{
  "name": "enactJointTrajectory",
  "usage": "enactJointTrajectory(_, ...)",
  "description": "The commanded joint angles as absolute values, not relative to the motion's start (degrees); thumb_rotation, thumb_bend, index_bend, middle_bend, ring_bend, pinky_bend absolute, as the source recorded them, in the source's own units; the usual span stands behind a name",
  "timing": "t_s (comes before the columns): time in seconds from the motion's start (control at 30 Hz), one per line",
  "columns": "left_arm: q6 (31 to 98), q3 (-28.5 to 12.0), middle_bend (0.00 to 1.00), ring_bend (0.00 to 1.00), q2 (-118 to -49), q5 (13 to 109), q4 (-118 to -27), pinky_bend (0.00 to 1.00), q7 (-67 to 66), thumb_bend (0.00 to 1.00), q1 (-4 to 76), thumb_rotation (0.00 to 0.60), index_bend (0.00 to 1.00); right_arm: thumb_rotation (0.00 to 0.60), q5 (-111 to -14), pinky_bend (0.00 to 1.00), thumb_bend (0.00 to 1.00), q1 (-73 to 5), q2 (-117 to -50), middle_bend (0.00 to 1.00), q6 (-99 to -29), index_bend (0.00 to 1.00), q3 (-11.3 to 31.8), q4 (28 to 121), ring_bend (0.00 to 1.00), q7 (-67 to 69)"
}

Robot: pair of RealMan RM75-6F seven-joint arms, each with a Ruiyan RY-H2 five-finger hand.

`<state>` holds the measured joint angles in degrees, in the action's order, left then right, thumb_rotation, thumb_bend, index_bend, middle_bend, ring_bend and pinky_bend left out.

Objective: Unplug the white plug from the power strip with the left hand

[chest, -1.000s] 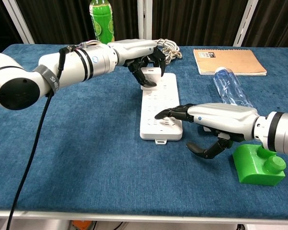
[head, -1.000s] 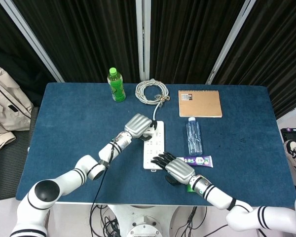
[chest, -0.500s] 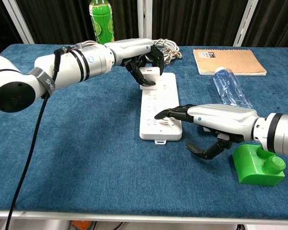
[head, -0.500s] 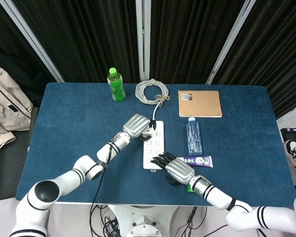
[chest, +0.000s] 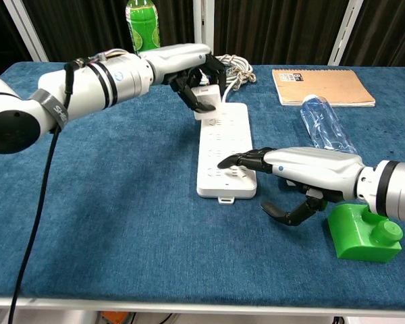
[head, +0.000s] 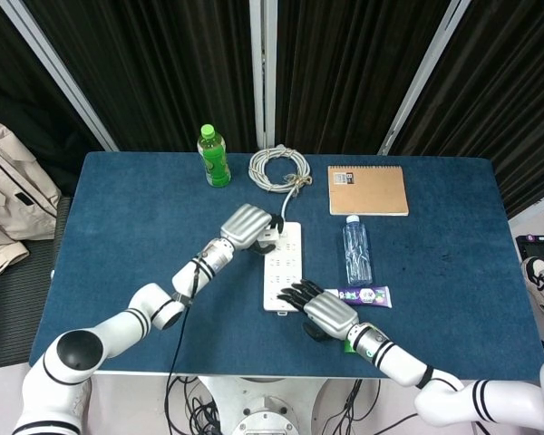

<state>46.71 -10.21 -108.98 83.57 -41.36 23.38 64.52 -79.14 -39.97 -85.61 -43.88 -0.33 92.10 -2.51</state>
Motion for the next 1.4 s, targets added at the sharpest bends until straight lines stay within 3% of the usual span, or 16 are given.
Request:
enactJointTrajectory(0.03,50.0,-10.4,0.74,0.67,-106.7,83.8,-43.9,0.62,22.3,0.43,63.1,0.6,0.65,0.6,-79.8,0.0,0.53,-39.7,-85.3,0.09,-44.8,0.0,-0.4,92.6,0.0,-2.6)
enactJointTrajectory(0.2,53.7,-10.2,0.69,0.61,-102.2,82.6,-48.3,0.58,18.4,0.43,59.0,0.6,0.61,0.6,-81.2,0.0,0.52,-38.8,-84.5,0.09,-47.4,0.0,-0.4,93.6,0.0,-2.5)
enactJointTrajectory(0.3,52.6,-9.4,0.62,0.52,-99.8,80.4,-49.9,0.5,14.1,0.43,56.3,0.6,0.55,0.6,-82.6,0.0,0.51,-38.0,-83.7,0.09,-49.7,0.0,-0.5,94.3,0.0,-2.3)
enactJointTrajectory(0.47,48.2,-8.5,0.41,0.24,-96.5,75.3,-53.5,0.3,4.1,0.33,53.6,0.6,0.4,0.6,-85.9,0.0,0.46,-36.1,-82.7,0.09,-54.6,0.0,-0.8,95.0,0.0,-1.8)
enactJointTrajectory(0.73,44.9,-9.6,0.17,0.04,-94.4,66.4,-59.9,0.12,-7.3,0.2,51.4,0.6,0.17,0.6,-89.0,0.0,0.41,-32.8,-80.8,0.09,-61.0,0.0,-1.8,95.3,0.0,-2.0)
enactJointTrajectory(0.93,55.4,-10.5,0.09,0.0,-89.8,68.5,-68.2,0.09,-4.1,0.17,45.6,0.6,0.14,0.6,-89.7,0.0,0.38,-29.5,-75.7,0.09,-66.7,0.0,-2.0,97.1,0.0,-1.9)
enactJointTrajectory(1.2,70.8,-7.5,0.1,0.0,-74.8,69.7,-81.7,0.07,-3.8,0.17,31.8,0.6,0.14,0.6,-89.2,0.0,0.38,-22.0,-65.8,0.09,-76.5,0.0,-3.0,100.0,0.0,-1.6)
enactJointTrajectory(1.4,79.9,-4.4,0.12,0.0,-68.7,69.7,-84.6,0.06,-3.0,0.17,21.8,0.6,0.15,0.6,-87.5,0.0,0.36,-16.8,-61.1,0.09,-81.3,0.0,-3.9,100.7,0.0,-0.5)
